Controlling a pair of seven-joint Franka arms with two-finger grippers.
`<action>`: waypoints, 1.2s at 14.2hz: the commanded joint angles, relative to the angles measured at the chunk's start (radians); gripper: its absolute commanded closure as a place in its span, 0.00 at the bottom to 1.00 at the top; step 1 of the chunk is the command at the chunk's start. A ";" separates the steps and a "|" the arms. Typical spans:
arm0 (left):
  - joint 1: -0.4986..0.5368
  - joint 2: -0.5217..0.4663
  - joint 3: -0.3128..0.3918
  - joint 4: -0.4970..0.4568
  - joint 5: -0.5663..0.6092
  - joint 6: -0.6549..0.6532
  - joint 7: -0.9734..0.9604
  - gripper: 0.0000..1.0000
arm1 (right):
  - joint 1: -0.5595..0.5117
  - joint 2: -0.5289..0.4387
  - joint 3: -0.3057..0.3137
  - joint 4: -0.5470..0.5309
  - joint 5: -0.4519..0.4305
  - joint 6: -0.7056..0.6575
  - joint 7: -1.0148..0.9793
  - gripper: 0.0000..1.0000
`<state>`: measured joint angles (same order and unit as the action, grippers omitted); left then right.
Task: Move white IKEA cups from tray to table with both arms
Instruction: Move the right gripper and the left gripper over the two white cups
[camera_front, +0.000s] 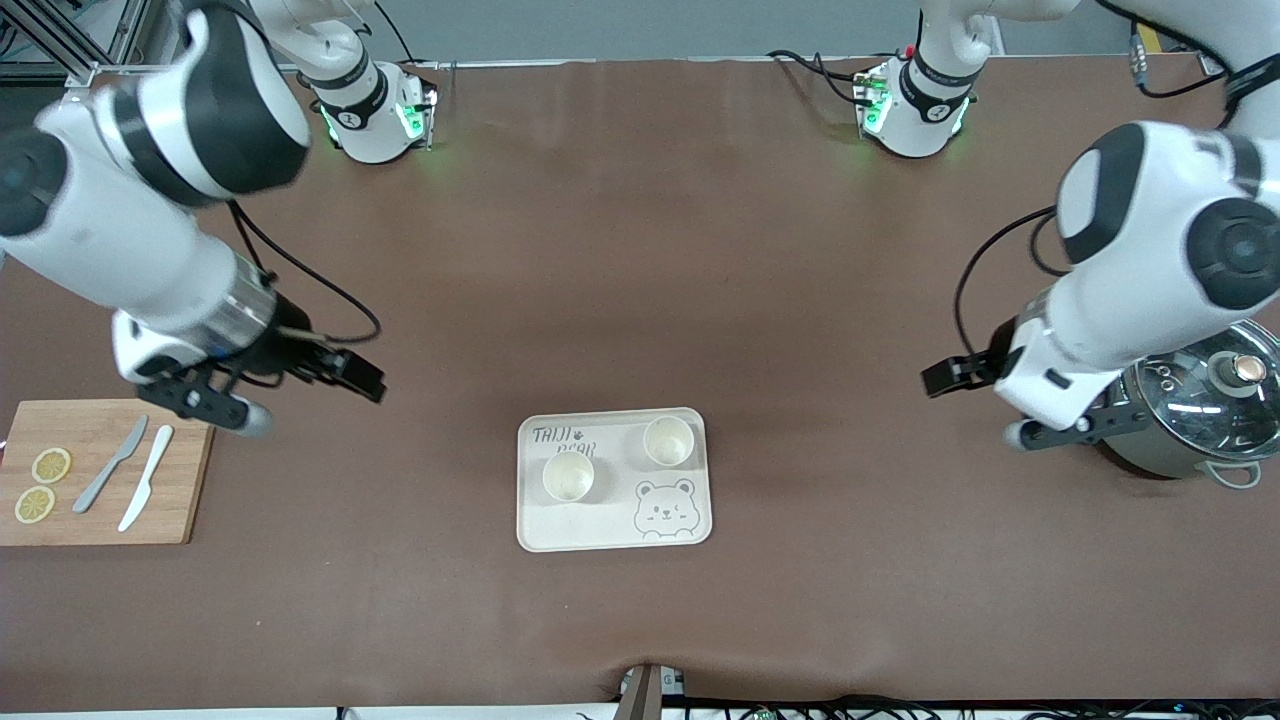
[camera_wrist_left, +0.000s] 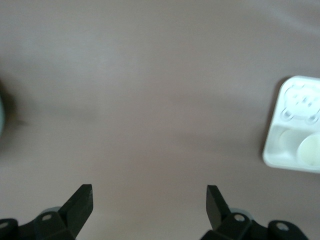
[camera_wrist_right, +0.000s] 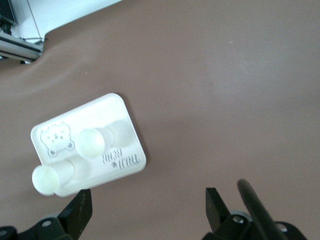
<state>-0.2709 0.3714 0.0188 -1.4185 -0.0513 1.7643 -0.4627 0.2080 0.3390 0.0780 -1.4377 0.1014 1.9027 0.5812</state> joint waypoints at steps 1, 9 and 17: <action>-0.057 0.047 0.004 0.024 -0.016 0.067 -0.137 0.00 | 0.030 0.092 -0.010 0.063 -0.003 0.060 0.028 0.00; -0.253 0.245 0.012 0.085 -0.010 0.322 -0.493 0.00 | 0.114 0.236 -0.017 0.068 -0.039 0.223 0.086 0.00; -0.388 0.409 0.069 0.150 -0.002 0.438 -0.594 0.00 | 0.166 0.347 -0.017 0.066 -0.106 0.383 0.109 0.00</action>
<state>-0.6245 0.7381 0.0589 -1.3049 -0.0525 2.1684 -1.0268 0.3525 0.6568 0.0718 -1.4035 0.0170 2.2667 0.6641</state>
